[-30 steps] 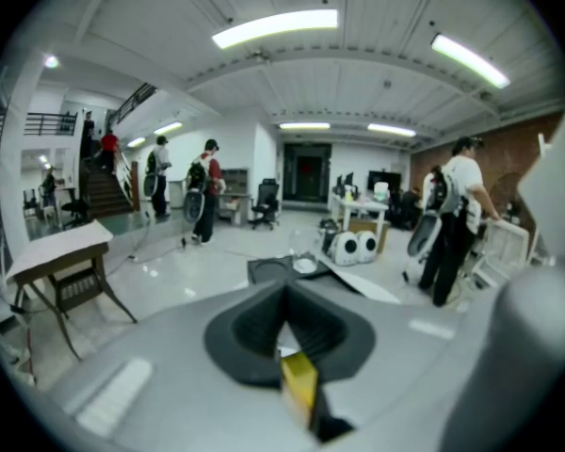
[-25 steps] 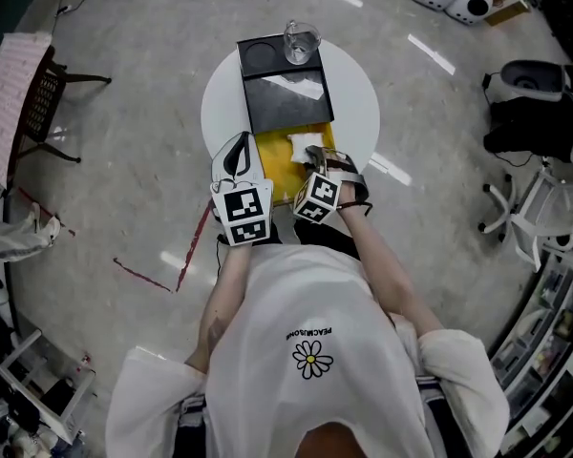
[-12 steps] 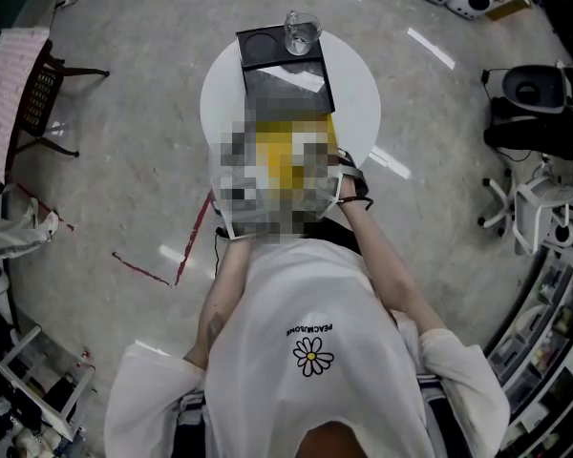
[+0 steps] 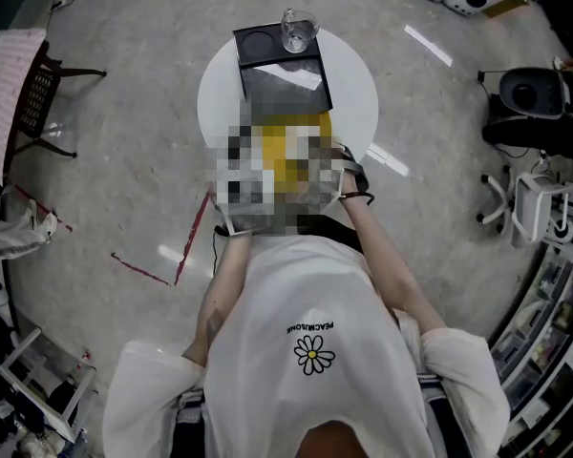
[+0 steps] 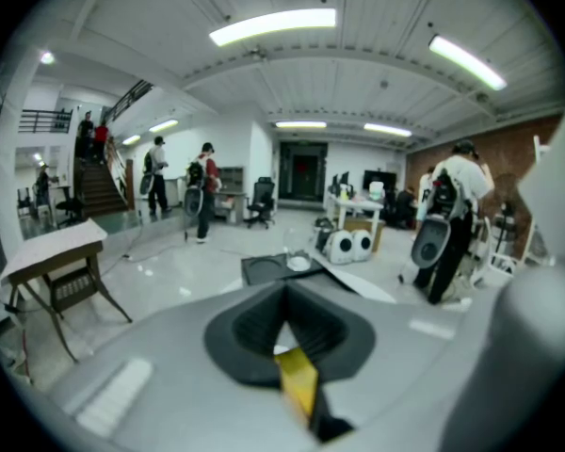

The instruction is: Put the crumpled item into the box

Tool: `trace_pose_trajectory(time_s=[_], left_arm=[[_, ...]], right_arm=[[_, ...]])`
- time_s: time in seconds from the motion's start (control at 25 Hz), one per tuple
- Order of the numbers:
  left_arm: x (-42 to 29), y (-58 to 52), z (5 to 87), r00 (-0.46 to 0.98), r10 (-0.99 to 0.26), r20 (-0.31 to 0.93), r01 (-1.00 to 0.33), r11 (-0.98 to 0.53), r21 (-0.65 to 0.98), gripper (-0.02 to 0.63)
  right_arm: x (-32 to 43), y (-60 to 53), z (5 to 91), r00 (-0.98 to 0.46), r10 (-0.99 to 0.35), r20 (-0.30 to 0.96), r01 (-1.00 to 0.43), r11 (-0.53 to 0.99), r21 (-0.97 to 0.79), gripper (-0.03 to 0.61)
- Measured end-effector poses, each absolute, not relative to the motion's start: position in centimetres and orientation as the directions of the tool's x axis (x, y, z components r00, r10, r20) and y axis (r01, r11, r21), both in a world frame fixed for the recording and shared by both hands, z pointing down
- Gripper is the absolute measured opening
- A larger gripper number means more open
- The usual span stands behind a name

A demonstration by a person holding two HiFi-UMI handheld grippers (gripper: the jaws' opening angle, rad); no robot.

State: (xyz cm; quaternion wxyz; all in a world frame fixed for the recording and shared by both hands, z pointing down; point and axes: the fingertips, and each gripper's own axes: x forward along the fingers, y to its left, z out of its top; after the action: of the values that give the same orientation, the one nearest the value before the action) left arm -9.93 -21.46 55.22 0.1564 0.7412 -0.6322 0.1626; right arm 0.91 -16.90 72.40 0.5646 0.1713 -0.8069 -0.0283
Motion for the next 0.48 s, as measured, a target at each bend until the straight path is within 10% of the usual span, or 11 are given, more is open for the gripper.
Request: trace_pose_trajectory(time_s=[0.48], left_arm=[[-8.2, -23.0, 53.8, 0.198, -0.894, 0.401, -0.978, -0.207, 0.020, -0.002]], right_arm=[[0.0, -20.0, 66.6, -0.376, -0.388, 0.841, -0.251, 0.917, 0.311, 0.261]])
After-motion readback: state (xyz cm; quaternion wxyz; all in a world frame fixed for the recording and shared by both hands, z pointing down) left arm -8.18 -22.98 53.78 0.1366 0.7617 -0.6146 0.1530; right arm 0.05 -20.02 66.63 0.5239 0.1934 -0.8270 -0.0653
